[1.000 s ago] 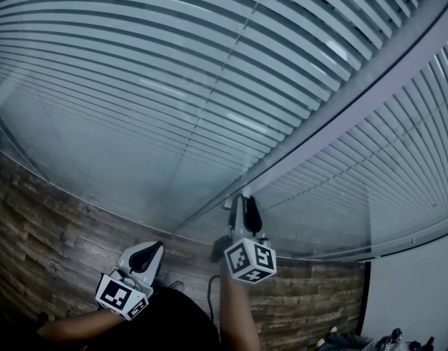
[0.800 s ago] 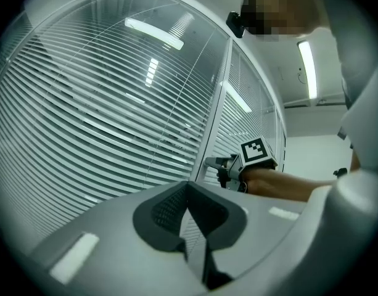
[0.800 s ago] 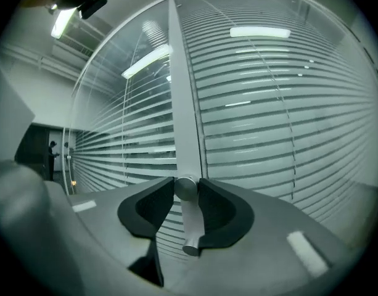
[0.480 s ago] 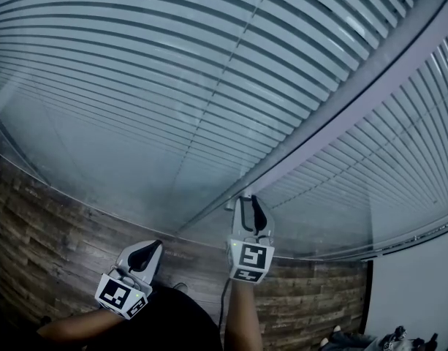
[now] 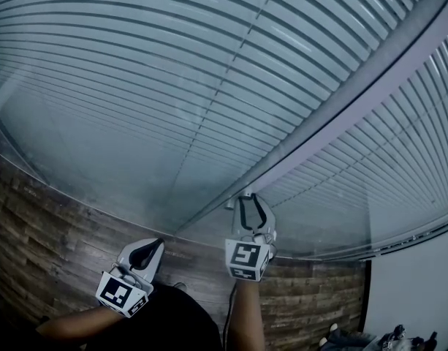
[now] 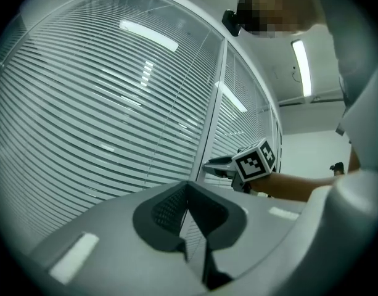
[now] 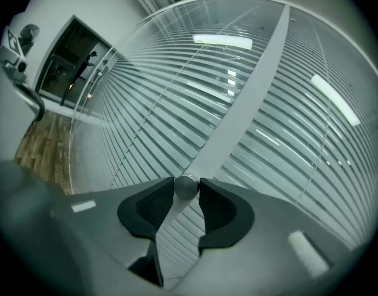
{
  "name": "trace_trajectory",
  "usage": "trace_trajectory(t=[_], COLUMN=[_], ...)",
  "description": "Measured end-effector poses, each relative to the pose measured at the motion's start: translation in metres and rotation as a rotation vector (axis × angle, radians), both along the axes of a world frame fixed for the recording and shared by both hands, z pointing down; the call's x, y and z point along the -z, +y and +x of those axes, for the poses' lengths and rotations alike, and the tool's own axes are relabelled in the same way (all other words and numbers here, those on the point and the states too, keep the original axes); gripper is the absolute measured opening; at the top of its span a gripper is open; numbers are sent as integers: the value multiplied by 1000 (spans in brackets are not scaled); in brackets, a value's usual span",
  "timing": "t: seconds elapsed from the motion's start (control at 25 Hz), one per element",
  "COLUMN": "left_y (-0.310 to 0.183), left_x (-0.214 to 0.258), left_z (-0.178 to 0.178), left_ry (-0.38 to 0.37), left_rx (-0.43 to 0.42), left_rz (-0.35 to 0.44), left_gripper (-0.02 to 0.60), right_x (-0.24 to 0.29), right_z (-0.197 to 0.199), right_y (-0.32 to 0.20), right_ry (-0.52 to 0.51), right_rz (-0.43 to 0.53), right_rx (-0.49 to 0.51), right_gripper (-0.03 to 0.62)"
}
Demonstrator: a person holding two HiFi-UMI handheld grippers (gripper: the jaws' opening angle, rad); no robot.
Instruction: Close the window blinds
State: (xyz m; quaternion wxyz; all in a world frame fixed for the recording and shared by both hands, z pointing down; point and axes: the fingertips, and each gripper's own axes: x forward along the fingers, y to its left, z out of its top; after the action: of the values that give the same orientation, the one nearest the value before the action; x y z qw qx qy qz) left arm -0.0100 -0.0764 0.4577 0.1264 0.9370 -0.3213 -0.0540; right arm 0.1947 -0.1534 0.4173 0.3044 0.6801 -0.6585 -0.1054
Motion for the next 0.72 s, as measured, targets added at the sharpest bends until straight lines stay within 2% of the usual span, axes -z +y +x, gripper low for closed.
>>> trace_trajectory(t=[0.04, 0.16, 0.2, 0.24, 0.36, 0.56, 0.64, 0.72], left_y=[1, 1, 0, -1, -3, -3, -4, -4], left_x=[-2, -10, -10, -9, -7, -13, -19, -23], left_z=[0, -1, -1, -1, -2, -9, -11, -15], left_ry=[0, 1, 2, 3, 3, 2, 2, 4], left_rx=[-1, 2, 3, 2, 1, 5, 8, 9], left_rz=[1, -17, -22, -25, -28, -29, -30, -29], left_gripper=[-2, -2, -2, -2, -2, -2, -2, -2], right_x=[0, 0, 0, 0, 1, -2, -8, -11], right_z=[0, 6, 8, 9, 6, 5, 4, 0], right_y=[2, 11, 12, 12, 7, 5, 5, 5], right_ry=[-89, -491, -579, -625, -664, -673, -638, -553], right_rz=[28, 150, 172, 181, 189, 210, 201, 182], right_rx=[-5, -43, -55, -62, -73, -115, -123, -121], right_gripper=[133, 168, 175, 175, 172, 132, 129, 126])
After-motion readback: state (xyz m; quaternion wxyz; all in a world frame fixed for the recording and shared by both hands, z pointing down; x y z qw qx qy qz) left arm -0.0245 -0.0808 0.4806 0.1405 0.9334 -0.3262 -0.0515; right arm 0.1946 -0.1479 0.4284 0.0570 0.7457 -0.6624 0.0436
